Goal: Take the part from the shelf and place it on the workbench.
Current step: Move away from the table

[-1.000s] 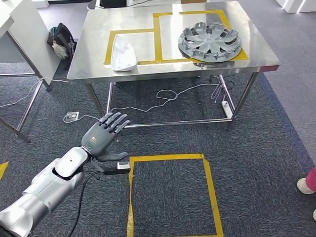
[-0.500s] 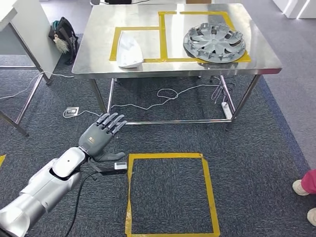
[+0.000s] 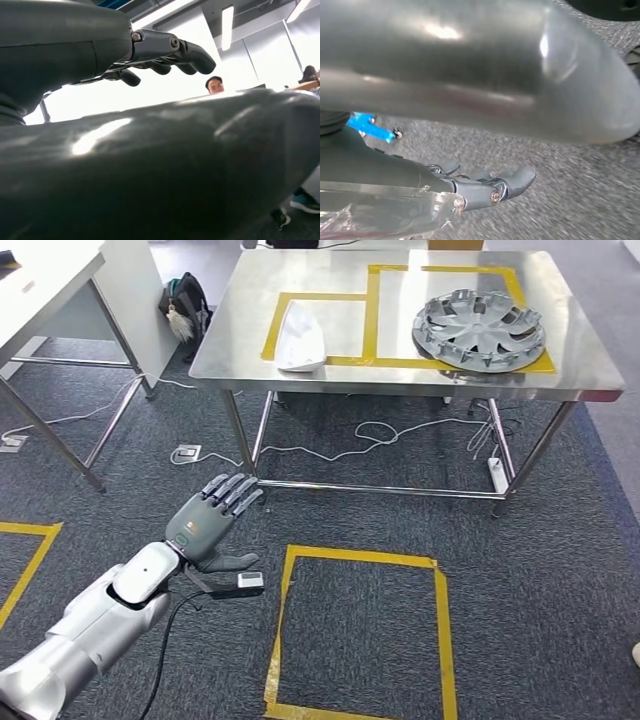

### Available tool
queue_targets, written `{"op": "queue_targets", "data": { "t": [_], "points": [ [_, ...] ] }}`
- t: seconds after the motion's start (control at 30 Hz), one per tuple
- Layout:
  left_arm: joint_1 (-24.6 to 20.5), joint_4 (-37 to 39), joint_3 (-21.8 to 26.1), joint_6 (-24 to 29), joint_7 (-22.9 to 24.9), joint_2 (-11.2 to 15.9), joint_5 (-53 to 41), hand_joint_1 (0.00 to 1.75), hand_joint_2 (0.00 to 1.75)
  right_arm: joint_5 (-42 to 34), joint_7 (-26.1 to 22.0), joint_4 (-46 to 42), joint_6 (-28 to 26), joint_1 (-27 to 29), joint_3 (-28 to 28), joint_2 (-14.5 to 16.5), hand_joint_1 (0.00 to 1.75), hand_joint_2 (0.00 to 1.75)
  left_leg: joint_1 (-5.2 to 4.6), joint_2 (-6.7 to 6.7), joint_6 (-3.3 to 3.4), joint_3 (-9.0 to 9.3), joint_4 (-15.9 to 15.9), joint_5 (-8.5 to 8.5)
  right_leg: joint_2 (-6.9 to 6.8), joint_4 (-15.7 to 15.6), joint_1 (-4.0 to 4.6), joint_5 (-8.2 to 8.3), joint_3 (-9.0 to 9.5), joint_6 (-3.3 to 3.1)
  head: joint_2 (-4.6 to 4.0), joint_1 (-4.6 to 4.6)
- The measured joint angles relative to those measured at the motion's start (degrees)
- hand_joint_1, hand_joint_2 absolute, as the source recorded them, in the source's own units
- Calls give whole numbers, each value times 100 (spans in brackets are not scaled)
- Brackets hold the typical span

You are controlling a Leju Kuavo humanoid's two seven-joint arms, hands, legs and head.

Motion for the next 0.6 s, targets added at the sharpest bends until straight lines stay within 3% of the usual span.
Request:
{"op": "queue_targets", "data": {
  "t": [0.07, 0.13, 0.17, 0.2, 0.27, 0.3, 0.33, 0.4, 0.43, 0.5, 0.57, 0.6],
  "points": [
    [0, -5, -13, -1, 1, -6, 1, 0, 0, 4, 5, -5, 0, 13, 0, -4, 0, 0, 5, 231, -43, -334, 765, -415, -148, -1, 15, 20, -35, -33, 0, -28],
    [24, -6, -32, -2, 1, -8, 1, 0, 0, 8, 15, -7, 0, 30, 0, -4, 0, 0, 18, 286, -59, -520, 1270, -589, -310, 2, 22, 34, -67, -36, 0, -29],
    [33, -6, -40, -2, 1, -8, 1, 0, 0, 9, 19, -8, 0, 33, 0, -4, 0, 0, 21, 300, -57, -455, 1216, -525, -391, 3, 23, 41, -76, -32, 0, -28],
    [36, -8, -44, -2, 1, -7, 1, 0, 0, 10, 22, -9, 0, 31, 0, -4, 0, 0, 21, 333, -49, -273, 944, -382, -468, 4, 23, 45, -79, -26, 0, -28],
    [17, -19, -45, -2, 1, -9, 1, 0, 0, 10, 25, -13, 0, 21, 0, -7, 0, 0, -4, 568, -22, 215, 147, -112, -606, 16, 48, 42, -74, 10, 0, -35],
    [4, -28, -45, -2, 1, -13, 2, 0, 0, 10, 25, -15, 1, 18, 0, -9, 0, 0, -19, 667, 6, 371, -137, -50, -672, 20, 67, 38, -73, 36, 0, -37],
    [-3, -34, -45, -2, 1, -16, 3, 0, 0, 10, 26, -16, 1, 16, 0, -12, 0, 0, -35, 727, 34, 444, -292, -36, -735, 21, 87, 35, -69, 66, 0, -38],
    [7, -42, -48, -5, 1, -10, 6, 0, 0, 10, 27, -21, 2, 7, 0, -16, 0, 0, -48, 625, 112, 418, -333, -30, -863, -1, 97, 38, -51, 123, 0, -30],
    [15, -43, -48, -9, 1, -2, 6, 0, 0, 12, 28, -27, 2, 0, 0, -17, 0, 0, -42, 563, 147, 410, -343, -13, -849, 12, 87, 16, -54, 155, 0, -25],
    [6, -45, -51, -20, 2, 1, 5, 0, 0, 16, 33, -39, 2, -5, 0, -17, 0, 0, -21, 440, 225, 398, -361, 24, -596, 320, 68, -197, -187, 200, 0, -9],
    [-5, -45, -57, -32, 3, -26, 3, 0, 0, 22, 51, -45, 0, 9, 0, -17, 0, 0, -16, 307, 274, 376, -361, 48, -278, 1080, 70, -581, -536, 210, 0, 14],
    [-1, -45, -66, -40, 3, -41, 1, 0, 0, 25, 60, -48, -2, 17, 0, -17, 0, 0, -21, 234, 286, 366, -360, 57, -215, 1455, 78, -720, -719, 206, 0, 21]
  ]
}}
